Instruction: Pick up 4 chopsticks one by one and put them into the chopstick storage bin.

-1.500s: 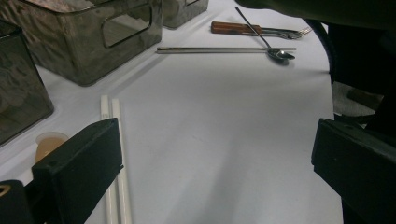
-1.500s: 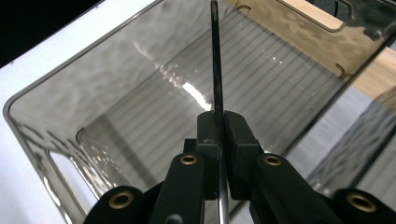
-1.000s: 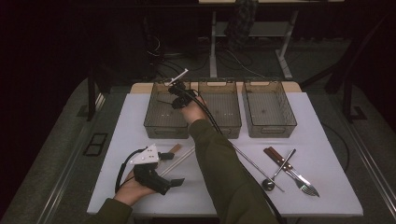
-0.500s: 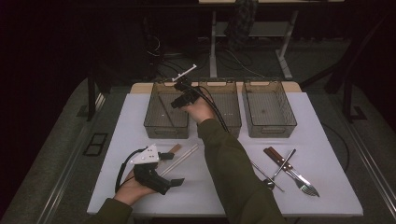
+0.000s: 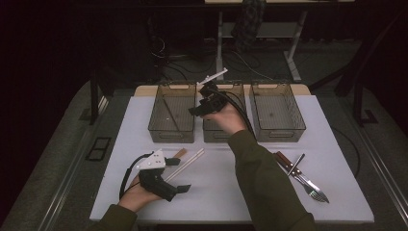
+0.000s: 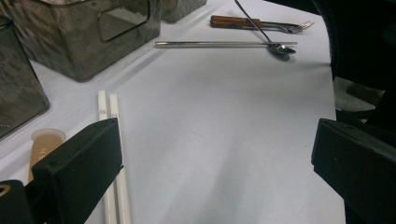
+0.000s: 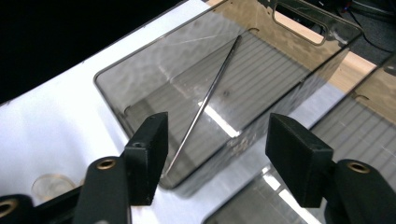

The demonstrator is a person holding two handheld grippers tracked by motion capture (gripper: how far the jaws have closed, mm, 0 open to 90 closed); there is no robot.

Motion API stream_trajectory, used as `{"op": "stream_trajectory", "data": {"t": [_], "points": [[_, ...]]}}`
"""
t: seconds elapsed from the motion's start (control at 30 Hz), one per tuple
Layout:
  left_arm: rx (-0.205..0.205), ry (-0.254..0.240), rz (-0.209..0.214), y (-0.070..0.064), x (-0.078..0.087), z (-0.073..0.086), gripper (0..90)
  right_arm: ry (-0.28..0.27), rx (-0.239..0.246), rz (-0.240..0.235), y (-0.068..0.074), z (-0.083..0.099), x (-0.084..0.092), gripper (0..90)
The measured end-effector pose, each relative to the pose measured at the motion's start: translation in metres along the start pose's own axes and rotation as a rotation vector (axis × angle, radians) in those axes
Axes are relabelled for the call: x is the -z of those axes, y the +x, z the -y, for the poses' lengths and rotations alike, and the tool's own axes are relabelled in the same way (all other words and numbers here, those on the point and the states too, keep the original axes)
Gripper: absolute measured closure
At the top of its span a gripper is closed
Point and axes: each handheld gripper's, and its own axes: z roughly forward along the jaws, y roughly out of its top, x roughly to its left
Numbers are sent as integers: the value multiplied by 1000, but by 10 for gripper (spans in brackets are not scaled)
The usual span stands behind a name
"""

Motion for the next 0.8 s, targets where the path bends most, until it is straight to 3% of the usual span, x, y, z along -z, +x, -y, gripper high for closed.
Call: {"op": "stream_trajectory", "data": {"t": [0.43, 0.8], "points": [[-2, 7, -3, -1, -1, 0, 5, -33, 30, -6, -2, 28, 40, 316], [1, 16, -6, -1, -3, 1, 5, -56, 29, 7, -17, 70, 74, 315]]}}
